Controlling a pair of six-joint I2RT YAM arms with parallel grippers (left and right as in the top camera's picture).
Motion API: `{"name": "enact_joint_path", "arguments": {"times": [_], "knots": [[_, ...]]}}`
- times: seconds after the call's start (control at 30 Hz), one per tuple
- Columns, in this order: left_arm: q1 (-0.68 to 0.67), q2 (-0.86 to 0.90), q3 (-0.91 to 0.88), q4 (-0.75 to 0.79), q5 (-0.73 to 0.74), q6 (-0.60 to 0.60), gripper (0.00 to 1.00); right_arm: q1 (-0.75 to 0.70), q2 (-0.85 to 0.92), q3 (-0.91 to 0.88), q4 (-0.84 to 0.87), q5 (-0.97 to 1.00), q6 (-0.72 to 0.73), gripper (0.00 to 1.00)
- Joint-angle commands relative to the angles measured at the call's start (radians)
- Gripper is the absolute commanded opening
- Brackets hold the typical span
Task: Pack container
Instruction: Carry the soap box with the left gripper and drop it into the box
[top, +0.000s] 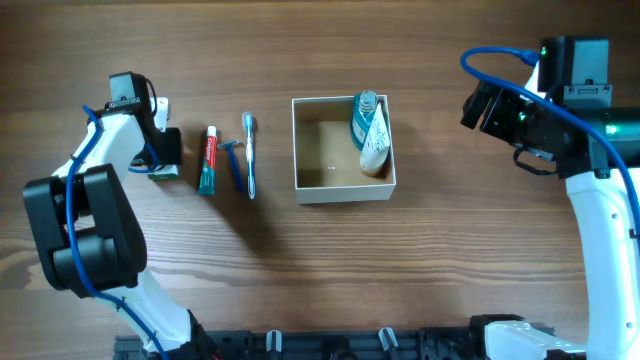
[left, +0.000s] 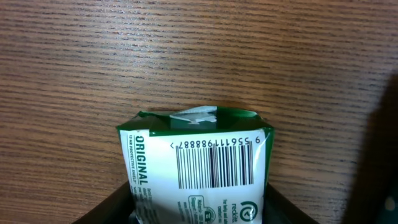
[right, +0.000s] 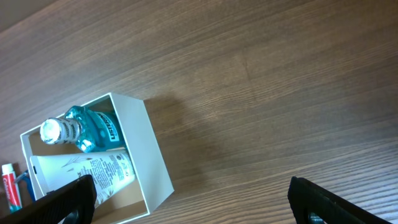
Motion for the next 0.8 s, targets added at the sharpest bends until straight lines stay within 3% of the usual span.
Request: {"name": "enact_joint_path", "arguments": {"times": [0.0, 0.23, 0.33, 0.53, 0.67, 0.77], "knots": [[-0.001, -0.022, 0.020, -0.015, 0.016, -0.052, 0.49, -0.003, 0.003, 0.001, 0.003, 0.014, 0.018, 1.00], [-0.020, -0.151, 0.089, -0.118, 0.041, -0.156, 0.36, -0.003, 0.003, 0.001, 0.003, 0.014, 0.018, 1.00], [-0.093, -0.253, 0.116, -0.170, 0.069, -0.201, 0.34, -0.003, 0.003, 0.001, 0.003, 0.014, 0.017, 1.00], [-0.417, -0.444, 0.116, -0.210, 0.098, -0.389, 0.35, -0.003, 0.003, 0.001, 0.003, 0.014, 0.018, 1.00], [-0.645, -0.433, 0.115, -0.154, 0.094, -0.561, 0.37, -0.003, 0.003, 0.001, 0.003, 0.014, 0.018, 1.00], [-0.743, -0.378, 0.115, -0.107, 0.046, -0.628, 0.38, -0.003, 0.003, 0.001, 0.003, 0.014, 0.017, 1.00]]}}
